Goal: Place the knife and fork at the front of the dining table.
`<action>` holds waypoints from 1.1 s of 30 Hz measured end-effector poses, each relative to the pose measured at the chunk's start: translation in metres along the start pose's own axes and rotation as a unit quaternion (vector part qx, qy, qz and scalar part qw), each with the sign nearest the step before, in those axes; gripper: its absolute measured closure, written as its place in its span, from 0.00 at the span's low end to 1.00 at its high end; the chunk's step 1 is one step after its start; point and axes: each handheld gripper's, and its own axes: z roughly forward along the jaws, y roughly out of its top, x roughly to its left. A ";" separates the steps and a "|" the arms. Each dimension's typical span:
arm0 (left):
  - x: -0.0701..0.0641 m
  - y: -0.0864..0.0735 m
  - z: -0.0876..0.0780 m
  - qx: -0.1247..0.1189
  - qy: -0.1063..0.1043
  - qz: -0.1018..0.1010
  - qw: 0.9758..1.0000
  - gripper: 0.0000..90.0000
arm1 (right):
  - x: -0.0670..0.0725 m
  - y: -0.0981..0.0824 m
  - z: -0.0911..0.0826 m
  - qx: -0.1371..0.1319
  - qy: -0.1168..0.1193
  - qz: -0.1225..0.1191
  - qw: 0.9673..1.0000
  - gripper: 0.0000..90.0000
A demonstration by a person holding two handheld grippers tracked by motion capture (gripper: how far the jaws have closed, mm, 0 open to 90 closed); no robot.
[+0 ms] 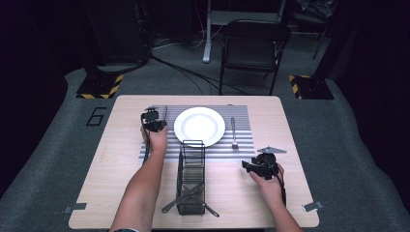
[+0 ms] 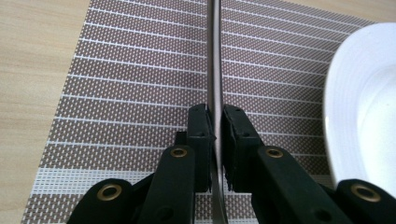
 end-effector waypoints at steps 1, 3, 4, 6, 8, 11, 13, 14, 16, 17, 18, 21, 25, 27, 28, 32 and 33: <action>0.001 0.000 0.001 -0.001 0.002 -0.003 1.000 0.90 | 0.000 0.000 -0.001 -0.002 0.002 0.003 1.000 0.53; 0.001 -0.001 0.001 -0.002 -0.001 -0.006 1.000 0.90 | -0.001 0.000 -0.001 -0.001 0.003 0.003 1.000 0.53; 0.001 -0.001 0.001 -0.007 -0.002 -0.004 1.000 0.90 | -0.001 0.000 -0.001 -0.001 0.003 0.004 1.000 0.53; 0.000 0.000 0.001 -0.008 -0.001 0.003 1.000 0.91 | -0.002 0.000 -0.001 -0.002 0.003 0.005 1.000 0.53; 0.000 0.000 0.000 -0.009 -0.001 0.004 1.000 0.91 | -0.002 0.000 0.000 0.000 0.004 0.004 1.000 0.53; 0.000 0.000 0.000 -0.008 -0.001 0.011 1.000 0.91 | 0.000 -0.001 0.000 0.001 0.005 0.007 1.000 0.53; 0.000 0.000 0.000 -0.009 0.000 0.013 1.000 0.91 | 0.000 -0.001 0.000 0.000 0.005 0.006 1.000 0.53; 0.001 0.000 0.000 -0.009 -0.002 0.019 1.000 0.91 | 0.000 -0.001 0.000 0.002 0.006 0.008 1.000 0.53; 0.000 0.001 0.000 -0.008 -0.001 0.025 1.000 0.91 | 0.000 -0.001 0.000 0.002 0.006 0.009 1.000 0.54; 0.000 0.001 0.000 -0.008 -0.001 0.025 1.000 0.91 | 0.000 -0.001 0.000 0.002 0.006 0.009 1.000 0.54; -0.001 0.001 0.001 -0.008 0.000 0.023 1.000 0.91 | -0.001 -0.001 0.000 0.001 0.006 0.008 1.000 0.54; 0.001 0.002 0.000 -0.009 0.000 0.034 0.999 0.90 | -0.001 -0.001 0.000 0.001 0.006 0.008 1.000 0.54; 0.005 0.002 -0.001 0.000 -0.002 0.035 0.999 0.88 | 0.000 -0.001 0.001 0.002 0.004 0.004 1.000 0.54; 0.008 0.003 -0.003 0.002 -0.004 0.036 0.999 0.87 | 0.001 0.000 0.000 0.001 0.003 0.004 1.000 0.54; 0.009 0.003 -0.004 0.002 -0.005 0.041 0.999 0.87 | 0.002 0.000 0.000 0.000 0.003 0.005 1.000 0.54; 0.012 0.005 -0.011 0.000 -0.008 0.045 0.999 0.86 | 0.002 0.000 0.001 -0.001 0.005 0.002 1.000 0.54; 0.014 0.005 -0.013 -0.002 -0.010 0.046 0.999 0.85 | 0.002 0.000 0.001 -0.001 0.004 0.003 1.000 0.54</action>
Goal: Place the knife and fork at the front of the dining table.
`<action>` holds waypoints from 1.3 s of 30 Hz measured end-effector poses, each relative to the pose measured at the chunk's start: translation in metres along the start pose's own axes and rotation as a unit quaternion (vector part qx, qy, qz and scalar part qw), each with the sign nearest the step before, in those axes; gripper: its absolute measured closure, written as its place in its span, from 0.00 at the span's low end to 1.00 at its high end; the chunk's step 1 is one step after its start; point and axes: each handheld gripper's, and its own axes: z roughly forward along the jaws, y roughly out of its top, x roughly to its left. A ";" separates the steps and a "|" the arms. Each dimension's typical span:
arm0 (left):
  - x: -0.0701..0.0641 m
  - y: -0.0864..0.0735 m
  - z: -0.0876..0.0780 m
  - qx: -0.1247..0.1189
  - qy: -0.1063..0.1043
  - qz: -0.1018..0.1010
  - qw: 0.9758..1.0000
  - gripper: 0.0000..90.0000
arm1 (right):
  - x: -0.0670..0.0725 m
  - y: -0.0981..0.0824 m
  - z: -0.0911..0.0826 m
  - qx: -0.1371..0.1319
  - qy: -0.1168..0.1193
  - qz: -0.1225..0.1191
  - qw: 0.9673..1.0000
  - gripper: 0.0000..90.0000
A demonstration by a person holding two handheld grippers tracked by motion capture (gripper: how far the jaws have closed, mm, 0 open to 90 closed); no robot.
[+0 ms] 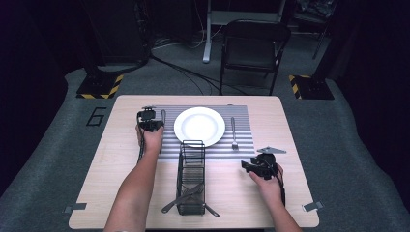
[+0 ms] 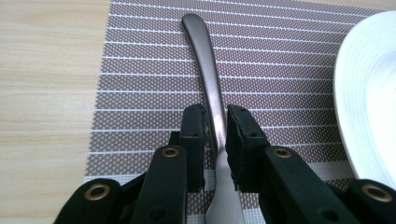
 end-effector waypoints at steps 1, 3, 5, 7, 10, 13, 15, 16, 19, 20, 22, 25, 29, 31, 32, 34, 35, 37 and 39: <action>0.001 0.000 -0.002 -0.001 0.001 0.000 1.000 0.85 | 0.000 0.000 0.000 0.001 0.000 -0.001 1.000 0.54; 0.004 0.000 -0.005 -0.004 0.001 0.001 1.000 0.83 | 0.000 0.000 0.000 0.001 -0.002 0.000 1.000 0.54; 0.007 -0.001 -0.009 -0.001 0.000 0.001 1.000 0.81 | 0.000 0.000 0.000 0.001 -0.002 -0.001 1.000 0.54; 0.010 -0.004 -0.013 -0.004 -0.003 0.000 1.000 0.80 | 0.000 0.001 -0.001 0.000 -0.002 -0.002 1.000 0.54; 0.013 -0.006 -0.019 -0.004 -0.016 0.001 1.000 0.77 | 0.000 0.001 -0.002 -0.004 -0.004 -0.001 1.000 0.54; 0.014 -0.009 -0.028 -0.006 -0.034 0.009 0.999 0.75 | -0.001 0.001 -0.003 -0.005 -0.004 0.000 1.000 0.54; 0.012 -0.011 -0.035 -0.009 -0.046 0.020 0.999 0.73 | -0.001 0.001 -0.003 -0.005 -0.005 -0.001 1.000 0.53; 0.012 -0.013 -0.038 -0.010 -0.051 0.027 0.998 0.72 | -0.002 0.000 -0.003 -0.003 -0.007 -0.005 1.000 0.53; 0.012 -0.017 -0.044 -0.006 -0.065 0.038 0.997 0.69 | -0.004 -0.002 -0.004 0.000 -0.012 0.002 1.000 0.53; 0.012 -0.019 -0.045 -0.004 -0.069 0.039 0.997 0.66 | -0.005 -0.002 -0.005 -0.001 -0.012 0.004 1.000 0.53; 0.013 -0.021 -0.049 0.000 -0.076 0.047 0.996 0.65 | -0.005 -0.002 -0.006 -0.005 -0.015 0.005 1.000 0.53; 0.015 -0.024 -0.056 -0.010 -0.073 0.064 0.995 0.62 | -0.005 -0.002 -0.007 -0.004 -0.018 0.006 1.000 0.53; 0.016 -0.031 -0.066 -0.019 -0.080 0.071 0.994 0.58 | -0.006 -0.002 -0.008 -0.005 -0.018 0.004 1.000 0.53; 0.017 -0.033 -0.071 -0.018 -0.078 0.077 0.994 0.57 | -0.006 -0.001 -0.009 -0.010 -0.018 0.005 1.000 0.53; 0.018 -0.034 -0.074 -0.019 -0.080 0.080 0.993 0.57 | -0.007 -0.001 -0.009 -0.013 -0.017 0.003 1.000 0.53; 0.018 -0.036 -0.082 -0.022 -0.082 0.085 0.993 0.56 | -0.006 0.000 -0.010 -0.015 -0.018 0.005 1.000 0.53; 0.018 -0.037 -0.085 -0.025 -0.085 0.087 0.992 0.56 | -0.006 0.000 -0.010 -0.015 -0.020 0.004 1.000 0.53; 0.018 -0.041 -0.093 -0.030 -0.090 0.093 0.991 0.55 | -0.005 0.000 -0.010 -0.014 -0.019 0.002 1.000 0.53; 0.018 -0.044 -0.100 -0.037 -0.090 0.101 0.990 0.55 | -0.004 0.000 -0.010 -0.015 -0.019 0.001 1.000 0.53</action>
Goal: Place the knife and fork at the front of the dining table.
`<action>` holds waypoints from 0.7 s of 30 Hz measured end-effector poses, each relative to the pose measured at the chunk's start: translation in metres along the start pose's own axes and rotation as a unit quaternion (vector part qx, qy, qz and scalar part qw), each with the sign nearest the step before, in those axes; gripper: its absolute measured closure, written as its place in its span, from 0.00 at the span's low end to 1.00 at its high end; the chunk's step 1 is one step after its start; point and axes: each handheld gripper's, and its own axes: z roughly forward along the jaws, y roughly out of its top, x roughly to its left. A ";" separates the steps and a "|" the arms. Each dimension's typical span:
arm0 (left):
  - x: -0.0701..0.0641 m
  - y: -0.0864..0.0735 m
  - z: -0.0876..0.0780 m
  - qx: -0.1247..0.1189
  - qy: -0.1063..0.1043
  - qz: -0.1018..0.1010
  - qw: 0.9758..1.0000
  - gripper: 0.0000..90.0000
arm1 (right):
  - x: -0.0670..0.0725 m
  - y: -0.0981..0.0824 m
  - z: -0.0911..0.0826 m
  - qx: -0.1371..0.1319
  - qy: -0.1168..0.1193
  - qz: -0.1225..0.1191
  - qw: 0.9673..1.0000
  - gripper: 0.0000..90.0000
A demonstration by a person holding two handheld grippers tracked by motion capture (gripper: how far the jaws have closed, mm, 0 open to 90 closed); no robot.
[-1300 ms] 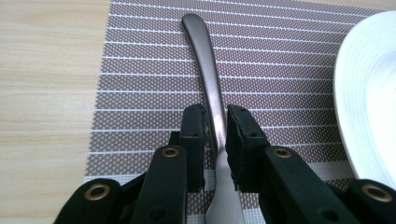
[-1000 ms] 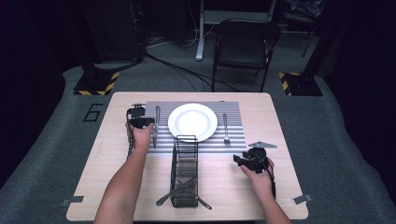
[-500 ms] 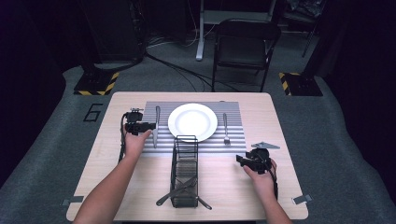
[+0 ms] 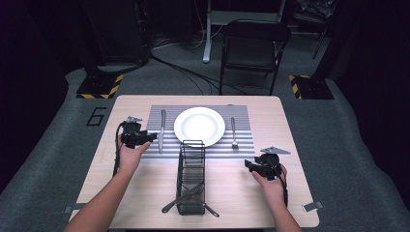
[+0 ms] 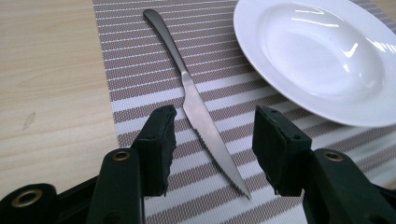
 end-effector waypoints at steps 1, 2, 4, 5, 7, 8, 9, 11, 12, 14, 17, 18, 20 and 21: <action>-0.001 -0.002 -0.005 0.000 -0.001 0.007 1.000 0.54 | 0.000 0.000 0.000 0.000 0.000 0.000 1.000 0.53; -0.002 -0.003 -0.008 0.000 -0.004 0.011 1.000 0.54 | 0.001 0.000 0.000 0.000 -0.001 0.000 1.000 0.53; -0.003 -0.006 -0.014 0.000 -0.013 0.015 1.000 0.54 | 0.002 0.001 -0.001 0.000 0.000 0.001 1.000 0.53; -0.003 -0.007 -0.018 0.001 -0.017 0.018 1.000 0.53 | 0.003 0.001 -0.001 0.000 0.001 0.002 1.000 0.52; -0.005 -0.012 -0.024 0.001 -0.022 0.025 0.999 0.52 | 0.004 0.002 -0.002 -0.003 0.000 0.002 1.000 0.52; -0.006 -0.014 -0.028 0.000 -0.022 0.030 0.999 0.52 | 0.004 0.002 -0.002 -0.004 0.001 0.001 1.000 0.52; -0.007 -0.017 -0.030 -0.001 -0.025 0.035 0.999 0.52 | 0.005 0.002 -0.003 -0.006 0.000 -0.002 1.000 0.52; -0.008 -0.022 -0.036 0.004 -0.027 0.042 0.999 0.52 | 0.006 0.002 -0.004 -0.007 0.000 -0.004 1.000 0.52; -0.009 -0.026 -0.040 0.007 -0.026 0.049 0.998 0.52 | 0.006 0.003 -0.004 -0.010 0.000 -0.006 1.000 0.52; -0.010 -0.031 -0.045 0.010 -0.028 0.056 0.998 0.52 | 0.007 0.003 -0.005 -0.011 0.000 -0.007 1.000 0.52; -0.009 -0.039 -0.050 0.011 -0.034 0.054 0.998 0.51 | 0.008 0.003 -0.004 -0.009 0.001 -0.011 1.000 0.52; -0.009 -0.042 -0.051 0.010 -0.038 0.049 0.998 0.51 | 0.008 0.003 -0.004 -0.009 0.001 -0.011 1.000 0.52; -0.008 -0.049 -0.053 0.004 -0.040 0.042 0.998 0.51 | 0.009 0.003 -0.004 -0.007 0.000 -0.013 1.000 0.52; -0.007 -0.051 -0.055 0.010 -0.043 0.041 0.998 0.51 | 0.009 0.003 -0.004 -0.007 0.001 -0.013 1.000 0.52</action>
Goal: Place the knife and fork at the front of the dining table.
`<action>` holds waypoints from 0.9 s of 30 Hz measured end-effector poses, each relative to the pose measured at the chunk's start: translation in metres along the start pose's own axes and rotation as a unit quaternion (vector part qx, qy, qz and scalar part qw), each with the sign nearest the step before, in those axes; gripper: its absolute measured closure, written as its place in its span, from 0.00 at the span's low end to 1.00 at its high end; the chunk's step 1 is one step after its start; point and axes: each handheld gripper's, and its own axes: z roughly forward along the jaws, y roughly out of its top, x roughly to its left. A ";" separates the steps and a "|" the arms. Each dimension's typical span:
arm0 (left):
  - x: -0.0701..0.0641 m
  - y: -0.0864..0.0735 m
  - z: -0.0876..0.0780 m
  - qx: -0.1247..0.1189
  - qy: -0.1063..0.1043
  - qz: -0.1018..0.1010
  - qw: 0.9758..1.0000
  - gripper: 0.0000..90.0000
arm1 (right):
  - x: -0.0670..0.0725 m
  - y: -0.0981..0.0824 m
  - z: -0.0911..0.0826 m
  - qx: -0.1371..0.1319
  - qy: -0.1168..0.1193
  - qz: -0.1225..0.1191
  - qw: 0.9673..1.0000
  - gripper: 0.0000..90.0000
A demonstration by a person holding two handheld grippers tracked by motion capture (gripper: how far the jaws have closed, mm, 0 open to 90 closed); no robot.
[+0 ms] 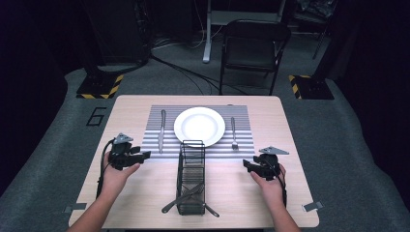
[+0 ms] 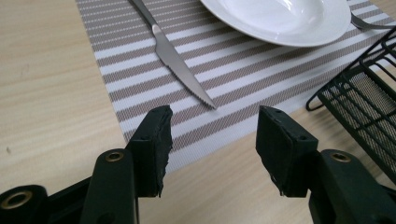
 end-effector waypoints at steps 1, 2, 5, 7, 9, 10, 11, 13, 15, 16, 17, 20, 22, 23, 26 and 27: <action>0.001 -0.004 -0.001 0.000 0.000 -0.003 1.000 0.51 | 0.000 0.000 0.000 0.000 0.001 0.000 1.000 0.52; 0.002 -0.008 -0.001 0.001 -0.002 -0.006 1.000 0.51 | 0.000 0.000 0.000 0.001 0.001 -0.001 1.000 0.52; 0.005 -0.017 -0.002 0.004 -0.004 -0.011 1.000 0.50 | 0.000 0.000 -0.001 0.000 0.000 -0.004 1.000 0.51; 0.008 -0.024 -0.001 0.003 -0.003 -0.017 1.000 0.49 | 0.001 0.000 -0.001 0.001 0.001 -0.006 1.000 0.51; 0.012 -0.031 -0.001 0.007 -0.003 -0.018 1.000 0.49 | 0.001 0.000 -0.001 0.002 0.002 -0.007 1.000 0.51; 0.013 -0.035 0.000 0.007 -0.001 -0.019 1.000 0.49 | 0.001 0.000 -0.001 0.002 0.002 -0.007 1.000 0.51; 0.015 -0.039 0.001 0.009 0.001 -0.018 1.000 0.49 | 0.001 0.000 -0.001 0.003 0.002 -0.008 1.000 0.51; 0.019 -0.046 0.003 0.008 0.001 -0.022 1.000 0.49 | 0.001 0.000 0.000 0.005 0.000 -0.004 1.000 0.50; 0.021 -0.049 0.004 0.010 0.003 -0.021 1.000 0.49 | 0.001 -0.001 0.000 0.008 -0.001 -0.007 1.000 0.50; 0.022 -0.051 0.005 0.004 0.008 -0.022 1.000 0.49 | 0.001 -0.001 0.001 0.008 -0.001 -0.007 1.000 0.50; 0.023 -0.052 0.005 0.008 0.006 -0.019 1.000 0.49 | 0.001 -0.001 0.001 0.008 -0.001 -0.009 1.000 0.50; 0.026 -0.057 0.006 0.009 0.013 -0.007 1.000 0.49 | 0.001 -0.001 0.002 0.008 -0.001 -0.015 1.000 0.50; 0.028 -0.061 0.008 0.006 0.020 -0.007 1.000 0.49 | 0.002 -0.002 0.003 0.014 -0.002 -0.016 1.000 0.50; 0.029 -0.062 0.008 0.010 0.020 -0.004 1.000 0.49 | 0.002 -0.002 0.003 0.015 -0.002 -0.018 1.000 0.50; 0.032 -0.065 0.011 0.011 0.026 -0.001 1.000 0.48 | 0.004 -0.003 0.005 0.018 -0.002 -0.017 1.000 0.50; 0.033 -0.065 0.010 0.017 0.025 -0.001 1.000 0.48 | 0.005 -0.003 0.005 0.017 -0.003 -0.016 1.000 0.50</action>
